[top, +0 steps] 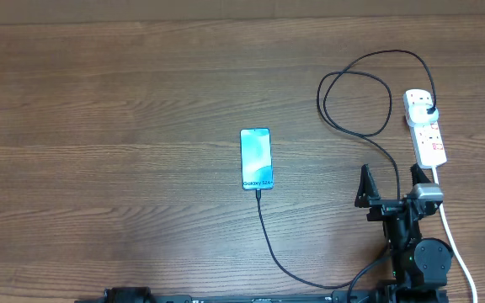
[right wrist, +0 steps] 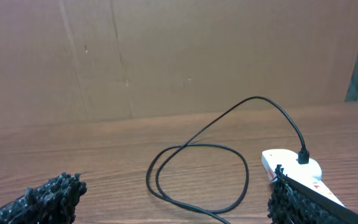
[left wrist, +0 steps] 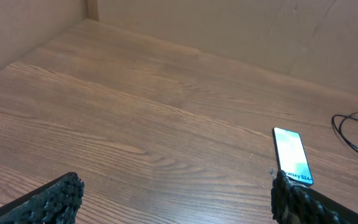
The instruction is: Plug charger to phone and switch on socket
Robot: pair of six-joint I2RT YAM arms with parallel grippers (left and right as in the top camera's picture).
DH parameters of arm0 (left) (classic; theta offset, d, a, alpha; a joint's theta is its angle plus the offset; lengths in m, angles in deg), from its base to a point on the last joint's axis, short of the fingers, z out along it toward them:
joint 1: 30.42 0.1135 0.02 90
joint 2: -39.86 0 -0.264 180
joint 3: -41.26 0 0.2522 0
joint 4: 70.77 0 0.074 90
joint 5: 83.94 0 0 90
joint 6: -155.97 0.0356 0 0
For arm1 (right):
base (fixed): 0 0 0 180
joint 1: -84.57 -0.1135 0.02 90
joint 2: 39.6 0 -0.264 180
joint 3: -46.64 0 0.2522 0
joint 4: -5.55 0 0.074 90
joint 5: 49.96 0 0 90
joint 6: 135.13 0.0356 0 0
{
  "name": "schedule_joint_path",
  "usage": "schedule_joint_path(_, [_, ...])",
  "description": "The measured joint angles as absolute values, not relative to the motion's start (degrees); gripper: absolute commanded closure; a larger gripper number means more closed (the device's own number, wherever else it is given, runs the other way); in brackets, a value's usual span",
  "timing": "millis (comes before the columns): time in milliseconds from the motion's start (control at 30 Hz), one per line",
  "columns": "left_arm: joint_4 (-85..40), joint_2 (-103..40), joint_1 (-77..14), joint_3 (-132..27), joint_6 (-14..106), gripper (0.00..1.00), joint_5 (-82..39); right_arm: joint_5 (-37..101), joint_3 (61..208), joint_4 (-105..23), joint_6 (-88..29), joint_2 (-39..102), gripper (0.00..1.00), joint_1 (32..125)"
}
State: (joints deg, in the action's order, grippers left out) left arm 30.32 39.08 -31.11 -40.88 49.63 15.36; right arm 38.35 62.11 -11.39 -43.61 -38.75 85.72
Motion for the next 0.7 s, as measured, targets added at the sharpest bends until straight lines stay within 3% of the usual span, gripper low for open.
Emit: schedule_joint_path(700, [30.32, 39.08, -31.11, -40.88, 49.63, 0.00, 15.36, 35.57, 61.46, -12.46, -53.75, -38.75, 0.00, 86.09])
